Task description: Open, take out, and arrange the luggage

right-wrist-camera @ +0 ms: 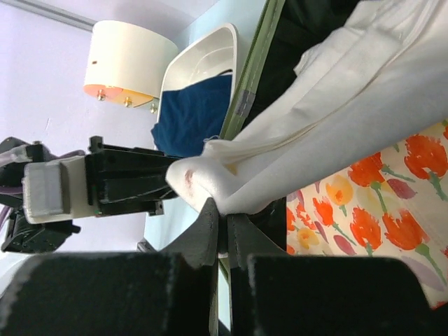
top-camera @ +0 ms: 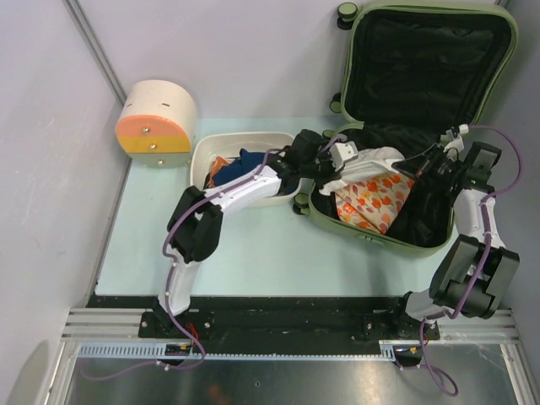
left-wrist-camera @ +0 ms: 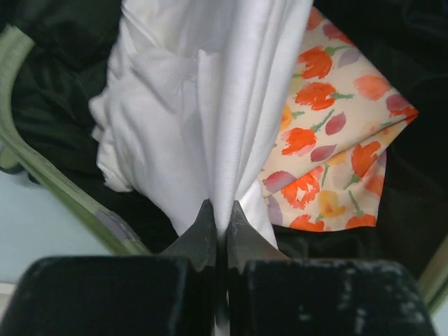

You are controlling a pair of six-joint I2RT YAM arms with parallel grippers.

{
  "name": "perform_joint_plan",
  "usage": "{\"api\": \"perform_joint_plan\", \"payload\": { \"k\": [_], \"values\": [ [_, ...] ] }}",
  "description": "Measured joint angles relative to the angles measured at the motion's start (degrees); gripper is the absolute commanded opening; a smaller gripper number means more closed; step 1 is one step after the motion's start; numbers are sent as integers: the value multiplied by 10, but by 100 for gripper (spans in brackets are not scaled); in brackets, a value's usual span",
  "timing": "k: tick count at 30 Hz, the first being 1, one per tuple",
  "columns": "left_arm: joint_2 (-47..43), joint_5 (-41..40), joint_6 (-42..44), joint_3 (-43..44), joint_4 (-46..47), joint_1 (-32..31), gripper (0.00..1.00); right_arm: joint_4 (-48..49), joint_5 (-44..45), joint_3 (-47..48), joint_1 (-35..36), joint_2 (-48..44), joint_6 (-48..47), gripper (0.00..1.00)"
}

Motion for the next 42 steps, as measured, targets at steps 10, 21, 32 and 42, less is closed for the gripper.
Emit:
{"api": "perform_joint_plan", "payload": {
  "k": [10,21,32,42],
  "values": [
    [-160,64,136,-116,-31,-24,0,-208,17,0,-36,-119,-85,0],
    [-143,80,223,-91,-121,-42,0,-416,106,-3,-53,-143,-138,0],
    [78,38,263,176,-159,-19,0,-213,160,-3,-47,21,-12,0],
    [179,22,247,316,-143,3,32,-43,183,-3,-27,63,78,25]
  ]
}}
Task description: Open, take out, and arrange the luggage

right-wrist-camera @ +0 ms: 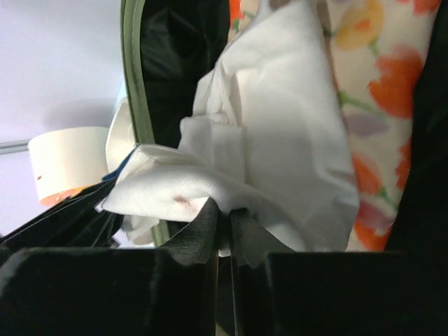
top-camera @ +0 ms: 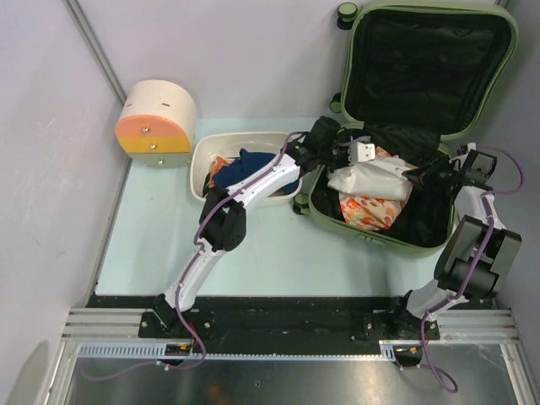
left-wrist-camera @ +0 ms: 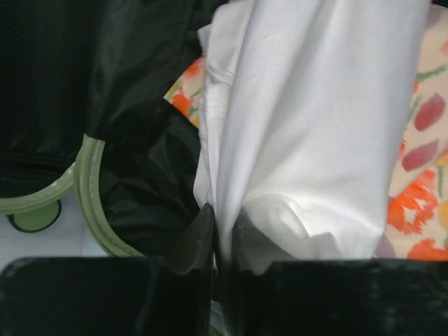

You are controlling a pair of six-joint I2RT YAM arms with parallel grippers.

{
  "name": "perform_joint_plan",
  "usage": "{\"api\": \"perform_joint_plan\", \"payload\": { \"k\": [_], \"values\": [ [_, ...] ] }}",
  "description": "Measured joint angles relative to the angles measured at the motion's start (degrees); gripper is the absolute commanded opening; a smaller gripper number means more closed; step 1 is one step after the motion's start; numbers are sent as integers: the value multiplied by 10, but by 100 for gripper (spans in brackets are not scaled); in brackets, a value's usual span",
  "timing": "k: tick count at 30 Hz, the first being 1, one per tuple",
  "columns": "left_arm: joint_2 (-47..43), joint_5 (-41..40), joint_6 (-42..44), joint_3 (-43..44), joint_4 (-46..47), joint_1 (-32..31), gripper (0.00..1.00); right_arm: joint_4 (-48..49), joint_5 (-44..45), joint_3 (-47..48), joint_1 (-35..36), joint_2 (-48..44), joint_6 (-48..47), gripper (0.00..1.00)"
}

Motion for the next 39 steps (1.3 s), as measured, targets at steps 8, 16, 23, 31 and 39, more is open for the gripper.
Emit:
{"api": "perform_joint_plan", "payload": {
  "k": [8,16,23,31,39],
  "values": [
    [21,-59,-16,7,58,21,75,102,85,3,-3,48,17,70],
    [10,-115,-116,-5,85,75,95,108,75,37,-2,14,-115,77],
    [-108,-74,-177,-114,88,107,94,45,54,53,77,-58,-309,81],
    [-218,35,-223,-192,103,108,93,10,74,78,120,-4,-380,76],
    [-228,85,-236,-236,94,98,93,-29,52,104,85,86,-371,67]
  ]
}}
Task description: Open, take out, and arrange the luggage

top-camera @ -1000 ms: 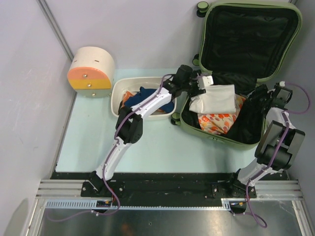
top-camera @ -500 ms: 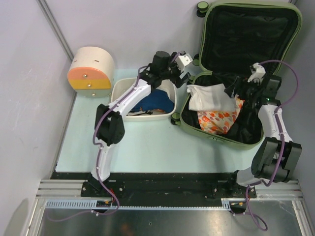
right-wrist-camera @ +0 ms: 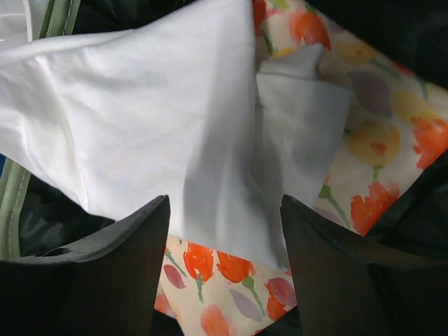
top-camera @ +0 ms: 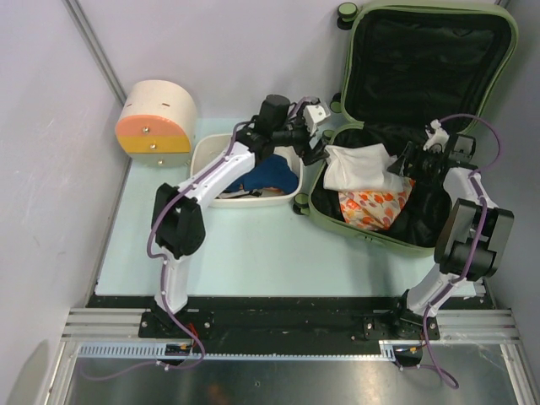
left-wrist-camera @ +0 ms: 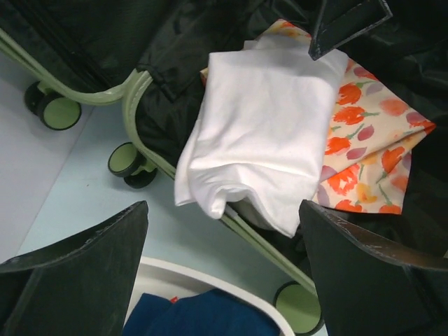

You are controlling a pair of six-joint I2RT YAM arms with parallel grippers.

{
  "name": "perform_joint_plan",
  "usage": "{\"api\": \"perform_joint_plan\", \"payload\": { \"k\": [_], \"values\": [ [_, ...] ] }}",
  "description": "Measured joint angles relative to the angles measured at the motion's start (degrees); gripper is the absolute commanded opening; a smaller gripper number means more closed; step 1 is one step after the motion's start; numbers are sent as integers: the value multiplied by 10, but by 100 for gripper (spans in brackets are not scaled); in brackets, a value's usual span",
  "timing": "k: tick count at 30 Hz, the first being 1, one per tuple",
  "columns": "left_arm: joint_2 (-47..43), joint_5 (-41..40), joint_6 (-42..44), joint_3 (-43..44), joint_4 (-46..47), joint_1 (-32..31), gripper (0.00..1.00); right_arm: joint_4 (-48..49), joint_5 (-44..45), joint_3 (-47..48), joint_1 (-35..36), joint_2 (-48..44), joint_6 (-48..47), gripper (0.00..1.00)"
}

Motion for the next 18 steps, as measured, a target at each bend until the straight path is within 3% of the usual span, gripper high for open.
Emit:
{"api": "perform_joint_plan", "payload": {
  "k": [5,6,12,18],
  "values": [
    [24,-10,14,8,1,-32,93,-25,-34,1,-18,18,13,63],
    [37,-11,18,16,2,-41,92,-29,-38,1,-20,21,13,57],
    [142,-23,47,75,4,-83,90,-53,-76,2,-29,34,14,42],
    [209,-33,67,104,31,-111,91,-77,-107,3,-35,34,-3,0]
  ]
}}
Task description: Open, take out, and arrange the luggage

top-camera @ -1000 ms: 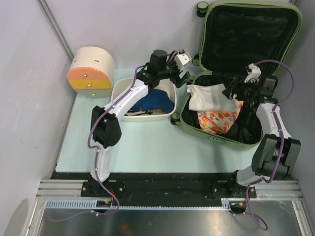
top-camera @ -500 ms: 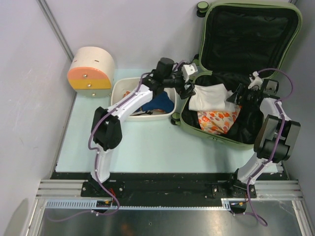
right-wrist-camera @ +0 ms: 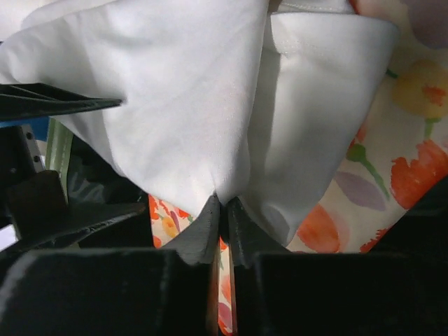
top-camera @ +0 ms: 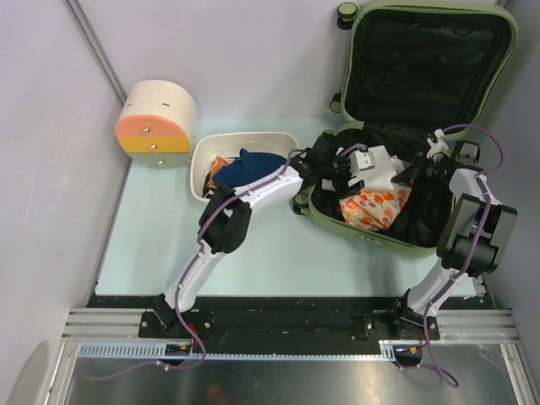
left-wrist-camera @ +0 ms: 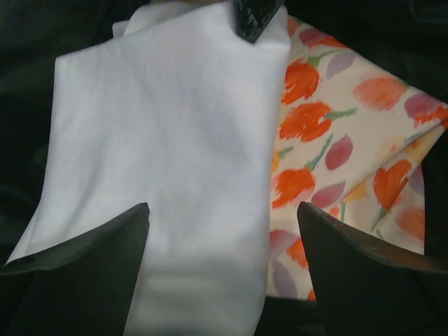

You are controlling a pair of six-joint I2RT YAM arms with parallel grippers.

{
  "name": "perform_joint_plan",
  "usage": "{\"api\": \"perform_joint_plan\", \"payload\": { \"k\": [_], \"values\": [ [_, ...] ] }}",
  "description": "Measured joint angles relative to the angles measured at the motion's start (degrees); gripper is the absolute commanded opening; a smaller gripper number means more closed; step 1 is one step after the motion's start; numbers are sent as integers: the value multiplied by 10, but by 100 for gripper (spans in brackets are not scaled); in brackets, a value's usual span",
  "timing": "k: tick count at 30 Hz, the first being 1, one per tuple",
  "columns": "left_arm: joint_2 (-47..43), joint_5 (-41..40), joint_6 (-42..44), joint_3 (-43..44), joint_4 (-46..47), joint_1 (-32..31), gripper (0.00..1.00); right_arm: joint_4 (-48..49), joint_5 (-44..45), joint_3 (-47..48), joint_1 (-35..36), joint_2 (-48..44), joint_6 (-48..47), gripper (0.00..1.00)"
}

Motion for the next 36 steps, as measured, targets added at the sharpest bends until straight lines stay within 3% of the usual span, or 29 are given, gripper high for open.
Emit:
{"api": "perform_joint_plan", "payload": {
  "k": [9,15,18,19,24,25,27,28,29,30,32,36],
  "values": [
    [2,-16,21,-49,145,-26,93,14,-73,0,-18,-23,49,0],
    [6,-48,22,-59,182,-31,84,37,-120,0,-16,-59,77,0],
    [13,-81,13,-39,199,-31,68,44,-136,0,-15,-65,86,0],
    [14,-91,10,-35,203,-31,54,45,-140,0,-15,-66,87,0],
    [14,-115,-17,-29,213,-31,20,69,-154,0,-5,-77,115,0],
    [14,-114,-21,-29,214,-31,5,81,-156,0,-2,-81,127,0],
    [10,-109,-30,-30,214,-31,0,109,-157,0,5,-90,151,16],
    [6,-107,-33,-30,213,-31,0,123,-157,0,7,-94,166,27],
    [0,-105,-37,-31,210,-31,0,143,-158,0,10,-98,185,45],
    [-8,-103,-40,-33,203,-30,0,167,-159,0,11,-103,208,51],
    [-25,-93,-51,-35,180,-25,0,221,-162,0,10,-118,258,61],
    [-72,-58,-100,-38,125,2,0,318,-153,5,-3,-143,326,68]
  ]
}}
